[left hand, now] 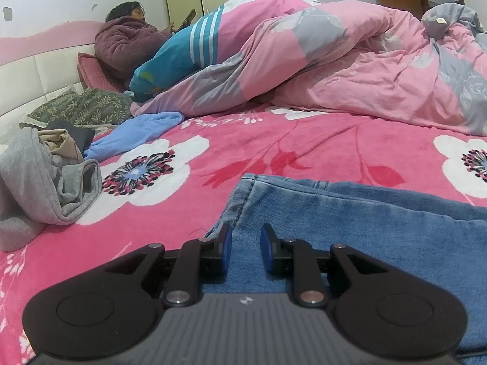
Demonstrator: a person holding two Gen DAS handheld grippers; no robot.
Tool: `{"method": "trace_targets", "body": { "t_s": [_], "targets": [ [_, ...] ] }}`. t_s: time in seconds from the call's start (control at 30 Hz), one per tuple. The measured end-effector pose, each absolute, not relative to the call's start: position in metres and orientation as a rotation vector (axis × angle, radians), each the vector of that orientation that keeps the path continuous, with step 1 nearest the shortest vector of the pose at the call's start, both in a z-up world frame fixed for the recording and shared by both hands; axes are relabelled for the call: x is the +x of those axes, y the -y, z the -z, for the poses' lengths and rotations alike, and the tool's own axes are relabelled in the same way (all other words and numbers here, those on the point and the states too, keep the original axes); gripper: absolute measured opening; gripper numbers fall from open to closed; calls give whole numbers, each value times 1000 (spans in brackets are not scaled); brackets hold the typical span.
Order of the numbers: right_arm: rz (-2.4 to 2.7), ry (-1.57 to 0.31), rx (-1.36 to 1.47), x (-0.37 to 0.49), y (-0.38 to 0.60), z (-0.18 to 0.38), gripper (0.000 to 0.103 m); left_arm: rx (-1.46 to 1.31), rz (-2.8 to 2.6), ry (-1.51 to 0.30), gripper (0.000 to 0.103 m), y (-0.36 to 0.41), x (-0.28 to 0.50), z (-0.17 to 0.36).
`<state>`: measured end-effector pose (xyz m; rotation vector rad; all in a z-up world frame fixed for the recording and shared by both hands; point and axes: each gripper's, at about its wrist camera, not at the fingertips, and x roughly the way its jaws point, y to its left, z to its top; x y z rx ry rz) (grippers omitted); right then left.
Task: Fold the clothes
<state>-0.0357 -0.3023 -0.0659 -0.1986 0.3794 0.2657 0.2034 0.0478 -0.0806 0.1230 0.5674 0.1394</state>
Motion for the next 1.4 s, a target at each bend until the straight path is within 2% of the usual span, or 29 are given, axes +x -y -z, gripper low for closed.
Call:
{"method": "trace_targets", "body": {
  "t_s": [0.1, 0.43, 0.53, 0.67, 0.73, 0.87, 0.97, 1.03, 1.1, 1.13, 1.17, 1.2, 1.23, 1.3, 1.37, 1.4],
  "targets": [
    [-260, -317, -149, -30, 311, 54, 9, 121, -139, -567, 22, -48, 204, 81],
    [-270, -434, -166, 4, 331, 63, 12, 102, -127, -555, 23, -51, 202, 82],
    [-258, -382, -86, 28, 340, 58, 14, 93, -123, -553, 23, -52, 201, 82],
    [-255, -538, -30, 65, 345, 98, 16, 72, -110, -549, 23, -56, 201, 82],
    [-255, -581, -37, 69, 345, 87, 16, 58, -104, -545, 24, -58, 200, 82],
    [-258, -523, -25, 80, 346, 61, 17, 38, -96, -538, 24, -61, 199, 82],
    [-218, -564, 27, 118, 354, 79, 21, 30, -88, -539, 24, -62, 199, 82],
    [-211, -614, 70, 138, 362, 103, 21, 30, -80, -542, 28, -62, 199, 81],
    [-221, -613, 215, 138, 381, 94, 21, 22, -42, -548, 43, -62, 199, 79],
    [-207, -602, 281, 133, 388, 90, 24, 9, -18, -552, 47, -64, 197, 76],
    [-196, -588, 336, 123, 394, 88, 34, -10, 6, -558, 54, -65, 194, 72],
    [-188, -575, 382, 111, 400, 87, 41, -26, 25, -560, 58, -66, 189, 68],
    [-180, -562, 429, 100, 406, 86, 48, -39, 39, -556, 67, -67, 182, 62],
    [-164, -542, 482, 75, 412, 86, 51, -61, 53, -537, 82, -68, 159, 50],
    [-158, -544, 545, 59, 417, 92, 60, -90, 46, -525, 88, -71, 133, 43],
    [-156, -547, 579, 52, 420, 95, 61, -107, 38, -528, 88, -72, 122, 42]
  ]
}}
